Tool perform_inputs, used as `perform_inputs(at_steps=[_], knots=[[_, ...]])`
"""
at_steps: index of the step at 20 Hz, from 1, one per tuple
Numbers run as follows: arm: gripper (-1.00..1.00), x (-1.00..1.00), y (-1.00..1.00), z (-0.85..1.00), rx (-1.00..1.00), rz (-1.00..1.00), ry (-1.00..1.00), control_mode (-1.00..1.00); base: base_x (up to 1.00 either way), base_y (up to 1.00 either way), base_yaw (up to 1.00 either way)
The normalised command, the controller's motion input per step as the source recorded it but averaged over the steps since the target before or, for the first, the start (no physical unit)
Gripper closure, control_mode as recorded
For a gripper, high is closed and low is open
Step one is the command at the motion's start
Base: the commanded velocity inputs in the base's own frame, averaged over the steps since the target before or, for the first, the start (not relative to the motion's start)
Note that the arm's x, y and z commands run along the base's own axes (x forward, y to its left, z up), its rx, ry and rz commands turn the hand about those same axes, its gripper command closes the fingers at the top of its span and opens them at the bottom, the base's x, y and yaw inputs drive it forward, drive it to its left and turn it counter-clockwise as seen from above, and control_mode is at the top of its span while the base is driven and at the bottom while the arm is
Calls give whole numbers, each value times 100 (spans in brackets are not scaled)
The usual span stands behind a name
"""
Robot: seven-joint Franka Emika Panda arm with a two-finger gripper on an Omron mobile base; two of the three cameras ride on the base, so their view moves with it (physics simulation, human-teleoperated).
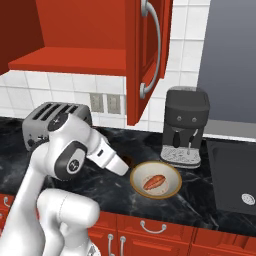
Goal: Pick the sweet potatos from the cabinet and place them in one bowl. Pick the pear from the sink and place it in the other bowl.
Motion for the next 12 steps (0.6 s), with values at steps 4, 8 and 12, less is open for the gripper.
perform_inputs(at_steps=[4,8,12], knots=[[100,5,-27,-49,0,2,-7,-100,0,0,0],[100,3,-26,-50,0,1,-6,-100,0,0,0],[100,11,-11,-51,-1,3,-2,-100,0,0,0]])
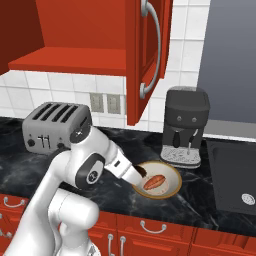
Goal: Pick the sweet potatos from the cabinet and place them in one bowl. Pick the pear from the sink and place it in the other bowl.
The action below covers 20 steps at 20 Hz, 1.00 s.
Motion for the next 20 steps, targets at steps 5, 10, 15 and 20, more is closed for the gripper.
perform_inputs(at_steps=[5,10,15,20], knots=[[100,28,-3,-39,-3,5,-4,-100,0,0,0],[100,27,-29,-31,-1,1,-1,-100,0,0,0],[100,7,-33,-36,0,0,0,-100,0,0,0],[100,0,-8,-30,1,0,4,-100,0,0,0]])
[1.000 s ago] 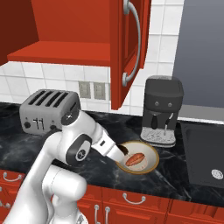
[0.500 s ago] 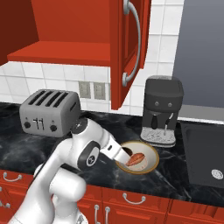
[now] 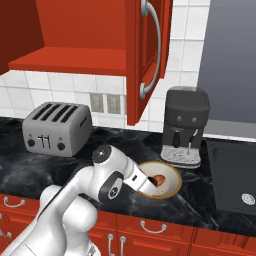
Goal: Pick the sweet potatos from the cabinet and place them in one bowl. Pick the pear from the sink and place it in the other bowl.
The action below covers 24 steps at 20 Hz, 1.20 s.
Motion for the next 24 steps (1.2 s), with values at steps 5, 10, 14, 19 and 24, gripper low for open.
perform_inputs(at_steps=[5,10,14,19,24], knots=[[100,6,-1,-15,5,0,9,-100,0,0,0],[100,34,-19,-3,2,3,3,-100,0,0,0],[100,37,-22,-5,1,4,0,-100,0,0,0],[100,37,-10,-23,0,1,0,-100,0,0,0],[100,20,0,-24,2,0,0,-100,0,0,0]])
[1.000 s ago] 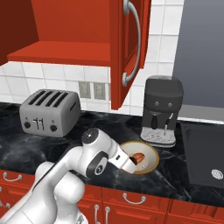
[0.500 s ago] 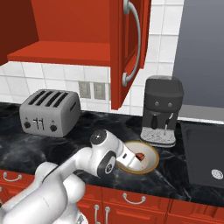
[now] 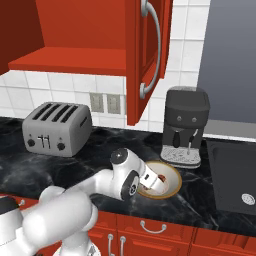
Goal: Pick the sweet potatos from the cabinet and place them in one bowl. Pick the pear from the sink and place it in the other bowl.
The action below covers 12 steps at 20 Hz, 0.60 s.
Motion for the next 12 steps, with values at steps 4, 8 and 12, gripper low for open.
perform_inputs(at_steps=[4,8,12], knots=[[-100,20,0,-20,4,0,0,-100,0,0,0],[-100,12,0,-5,1,1,0,-100,0,0,0],[-100,0,0,0,0,0,0,-100,0,0,0]])
